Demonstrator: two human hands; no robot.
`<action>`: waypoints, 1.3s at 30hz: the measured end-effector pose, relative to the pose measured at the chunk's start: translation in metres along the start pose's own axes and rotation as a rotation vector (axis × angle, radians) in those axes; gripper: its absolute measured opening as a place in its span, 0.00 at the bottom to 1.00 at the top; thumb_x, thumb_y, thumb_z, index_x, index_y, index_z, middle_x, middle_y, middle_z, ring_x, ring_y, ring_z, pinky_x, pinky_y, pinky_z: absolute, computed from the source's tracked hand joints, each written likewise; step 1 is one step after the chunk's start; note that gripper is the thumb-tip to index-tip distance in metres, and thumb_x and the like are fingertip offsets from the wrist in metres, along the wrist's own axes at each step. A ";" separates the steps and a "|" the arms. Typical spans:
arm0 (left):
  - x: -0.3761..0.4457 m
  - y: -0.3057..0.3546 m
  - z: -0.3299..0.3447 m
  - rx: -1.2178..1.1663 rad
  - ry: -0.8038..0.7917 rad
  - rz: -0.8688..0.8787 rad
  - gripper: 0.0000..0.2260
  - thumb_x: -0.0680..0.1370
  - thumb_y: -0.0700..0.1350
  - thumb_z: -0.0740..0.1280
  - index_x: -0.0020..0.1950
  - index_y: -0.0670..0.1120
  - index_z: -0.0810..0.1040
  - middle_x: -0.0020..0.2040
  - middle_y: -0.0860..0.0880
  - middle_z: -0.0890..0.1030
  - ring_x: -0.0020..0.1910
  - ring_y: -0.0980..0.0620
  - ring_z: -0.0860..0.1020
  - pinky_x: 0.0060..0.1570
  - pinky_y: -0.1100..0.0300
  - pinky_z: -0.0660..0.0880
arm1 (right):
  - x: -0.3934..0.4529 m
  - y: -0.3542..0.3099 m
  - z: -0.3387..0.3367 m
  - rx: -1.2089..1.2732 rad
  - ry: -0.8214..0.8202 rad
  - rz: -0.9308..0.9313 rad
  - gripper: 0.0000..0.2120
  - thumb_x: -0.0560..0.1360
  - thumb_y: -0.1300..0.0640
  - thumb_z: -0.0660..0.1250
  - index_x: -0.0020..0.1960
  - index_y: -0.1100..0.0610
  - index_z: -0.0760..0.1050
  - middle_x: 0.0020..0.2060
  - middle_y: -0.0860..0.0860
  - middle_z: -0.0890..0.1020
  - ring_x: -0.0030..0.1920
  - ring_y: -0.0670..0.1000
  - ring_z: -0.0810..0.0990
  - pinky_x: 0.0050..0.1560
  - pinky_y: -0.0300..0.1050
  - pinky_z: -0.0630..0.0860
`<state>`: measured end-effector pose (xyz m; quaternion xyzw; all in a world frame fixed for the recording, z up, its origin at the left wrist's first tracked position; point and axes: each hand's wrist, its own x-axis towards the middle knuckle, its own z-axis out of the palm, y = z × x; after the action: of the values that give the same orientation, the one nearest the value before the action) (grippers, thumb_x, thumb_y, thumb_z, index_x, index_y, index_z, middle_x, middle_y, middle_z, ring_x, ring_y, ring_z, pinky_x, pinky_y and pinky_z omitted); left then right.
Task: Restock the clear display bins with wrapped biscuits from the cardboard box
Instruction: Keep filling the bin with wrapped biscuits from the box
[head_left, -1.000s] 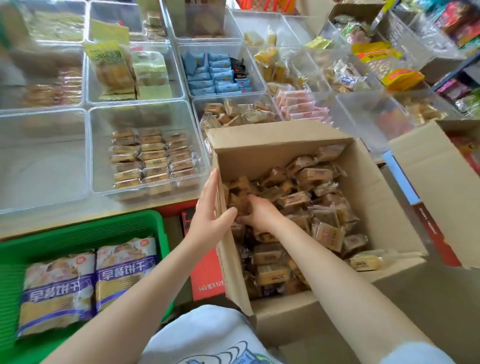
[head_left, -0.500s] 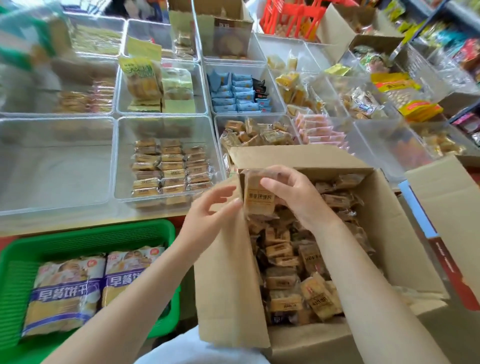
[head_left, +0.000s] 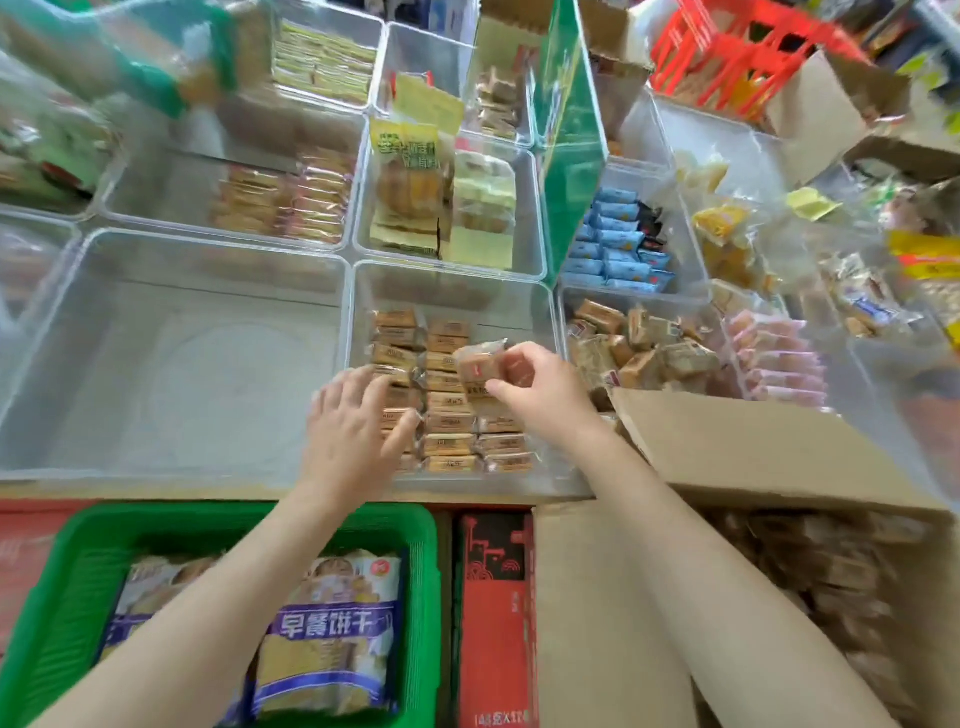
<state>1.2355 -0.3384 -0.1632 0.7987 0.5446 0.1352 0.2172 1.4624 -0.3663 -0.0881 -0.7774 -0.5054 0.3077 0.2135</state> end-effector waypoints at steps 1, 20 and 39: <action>0.007 -0.013 0.008 0.075 -0.022 -0.034 0.33 0.79 0.66 0.50 0.74 0.45 0.71 0.76 0.40 0.68 0.76 0.41 0.63 0.73 0.43 0.60 | 0.023 0.007 0.005 -0.067 0.050 0.019 0.10 0.75 0.53 0.73 0.55 0.51 0.77 0.48 0.47 0.82 0.49 0.48 0.80 0.53 0.48 0.79; 0.016 -0.030 0.023 0.205 -0.177 -0.051 0.28 0.80 0.56 0.58 0.75 0.41 0.66 0.80 0.36 0.50 0.55 0.42 0.75 0.45 0.52 0.77 | 0.161 0.038 0.052 -1.130 0.136 -0.160 0.16 0.78 0.64 0.63 0.65 0.64 0.71 0.55 0.60 0.79 0.51 0.59 0.80 0.45 0.49 0.76; 0.015 -0.030 0.025 0.151 -0.120 -0.080 0.25 0.79 0.56 0.60 0.72 0.43 0.68 0.81 0.40 0.48 0.61 0.41 0.75 0.48 0.51 0.78 | 0.159 0.050 0.084 -0.945 -0.119 -0.045 0.29 0.77 0.69 0.59 0.77 0.64 0.58 0.66 0.63 0.70 0.65 0.63 0.72 0.65 0.57 0.71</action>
<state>1.2283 -0.3206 -0.1999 0.7970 0.5709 0.0369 0.1938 1.4846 -0.2383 -0.2224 -0.7592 -0.6181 0.0831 -0.1862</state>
